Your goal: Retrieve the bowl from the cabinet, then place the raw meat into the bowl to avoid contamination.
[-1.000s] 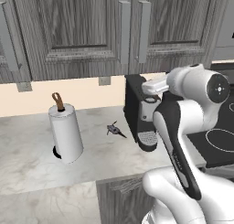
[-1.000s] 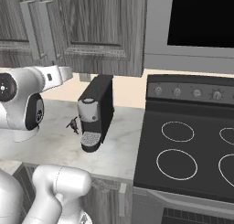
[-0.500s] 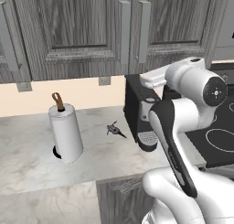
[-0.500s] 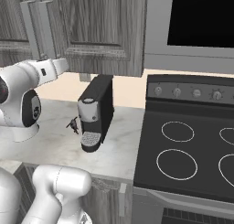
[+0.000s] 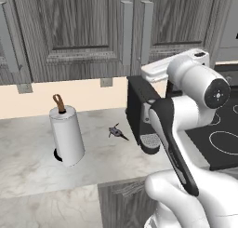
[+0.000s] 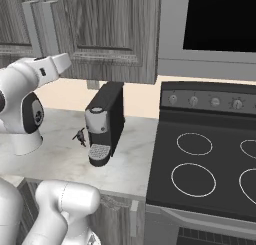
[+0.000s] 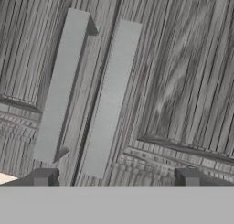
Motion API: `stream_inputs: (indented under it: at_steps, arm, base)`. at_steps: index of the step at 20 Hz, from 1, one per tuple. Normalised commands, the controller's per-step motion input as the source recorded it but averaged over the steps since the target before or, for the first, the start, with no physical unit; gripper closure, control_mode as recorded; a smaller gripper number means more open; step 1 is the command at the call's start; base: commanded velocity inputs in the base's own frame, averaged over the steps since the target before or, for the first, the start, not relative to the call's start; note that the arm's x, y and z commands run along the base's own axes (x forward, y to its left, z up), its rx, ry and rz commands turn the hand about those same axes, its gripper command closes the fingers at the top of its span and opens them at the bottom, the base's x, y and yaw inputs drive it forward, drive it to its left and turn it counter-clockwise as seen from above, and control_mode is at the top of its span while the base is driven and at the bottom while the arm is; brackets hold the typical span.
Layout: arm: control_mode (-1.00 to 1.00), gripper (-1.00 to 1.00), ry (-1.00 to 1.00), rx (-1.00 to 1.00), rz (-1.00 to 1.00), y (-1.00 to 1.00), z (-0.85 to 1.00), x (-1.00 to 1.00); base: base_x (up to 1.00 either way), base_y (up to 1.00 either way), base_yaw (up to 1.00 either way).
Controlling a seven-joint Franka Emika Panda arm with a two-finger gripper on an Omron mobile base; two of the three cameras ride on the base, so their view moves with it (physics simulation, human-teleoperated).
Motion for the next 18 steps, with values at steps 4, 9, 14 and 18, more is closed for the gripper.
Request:
stream_inputs:
  at_steps: [4,9,14,18]
  arm:
    - [-1.00,-1.00,-0.10,0.00,0.00,0.06,0.16,0.00]
    - [-1.00,-1.00,-0.09,0.00,0.04,0.02,0.10,0.00]
    - [-1.00,-1.00,-0.07,0.00,0.06,0.01,0.08,0.00]
    - [-1.00,-1.00,-0.06,0.00,0.07,0.01,0.04,0.00]
  base:
    - [0.00,0.00,0.00]
    - [0.00,0.00,0.00]
    - [0.00,0.00,0.00]
    - [0.00,0.00,0.00]
